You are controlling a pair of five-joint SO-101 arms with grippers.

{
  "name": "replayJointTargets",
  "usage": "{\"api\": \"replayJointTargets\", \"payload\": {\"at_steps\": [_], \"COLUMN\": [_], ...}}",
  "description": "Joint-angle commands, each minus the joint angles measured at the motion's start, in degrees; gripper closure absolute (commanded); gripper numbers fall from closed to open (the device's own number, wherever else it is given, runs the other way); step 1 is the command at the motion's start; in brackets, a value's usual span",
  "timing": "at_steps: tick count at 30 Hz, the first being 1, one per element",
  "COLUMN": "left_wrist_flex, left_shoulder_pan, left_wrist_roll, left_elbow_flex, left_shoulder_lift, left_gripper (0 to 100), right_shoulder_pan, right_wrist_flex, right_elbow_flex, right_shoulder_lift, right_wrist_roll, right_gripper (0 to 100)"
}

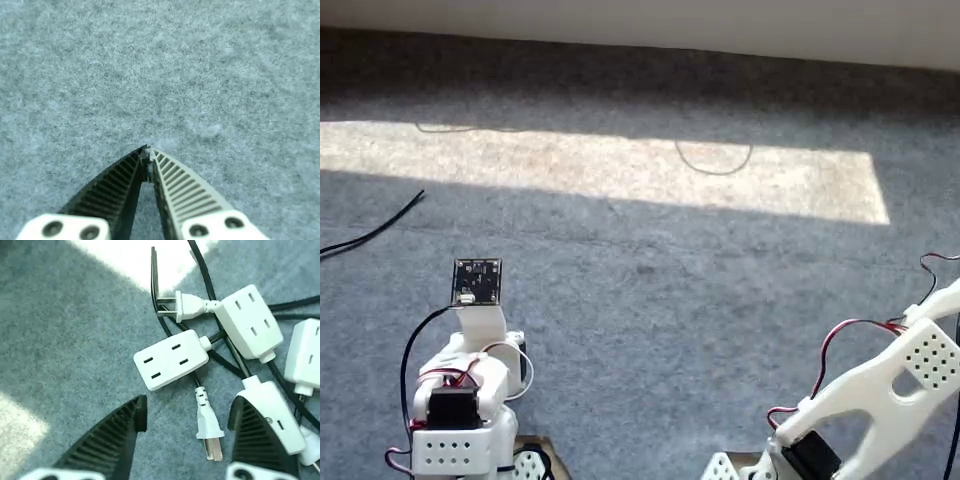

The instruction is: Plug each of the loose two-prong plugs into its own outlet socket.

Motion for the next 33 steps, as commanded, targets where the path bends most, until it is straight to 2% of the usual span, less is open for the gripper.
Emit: {"api": "replayJointTargets", "payload": {"at_steps": [1, 4, 9, 15, 27, 33], "left_wrist_flex": [0.0, 0.0, 0.0, 0.0, 0.0, 0.0], "left_shoulder_pan": [0.92, 0.92, 0.92, 0.92, 0.92, 0.92], "left_wrist_roll": [-0.35, -0.35, -0.35, -0.35, -0.35, -0.35], "left_elbow_flex": [0.22, 0.22, 0.22, 0.22, 0.22, 0.22], "left_shoulder_lift": [0.04, 0.04, 0.04, 0.04, 0.04, 0.04], "left_gripper": [99, 99, 99, 99, 99, 99], "right_shoulder_pan": [-0.13, -1.19, -4.35, -4.7, -1.36, -0.66], "right_wrist_flex": [0.31, -0.31, -1.71, -8.13, -18.86, -20.0], "right_elbow_flex": [-3.38, -3.56, -3.56, -3.3, -3.3, -3.3], "right_shoulder_lift": [0.66, 1.27, 1.45, 3.56, 10.33, 14.11], "right_wrist_roll": [-9.41, -14.07, -14.59, -21.98, -22.15, -21.98], "right_gripper": [73.2, 73.2, 73.2, 73.2, 73.2, 76.3]}}
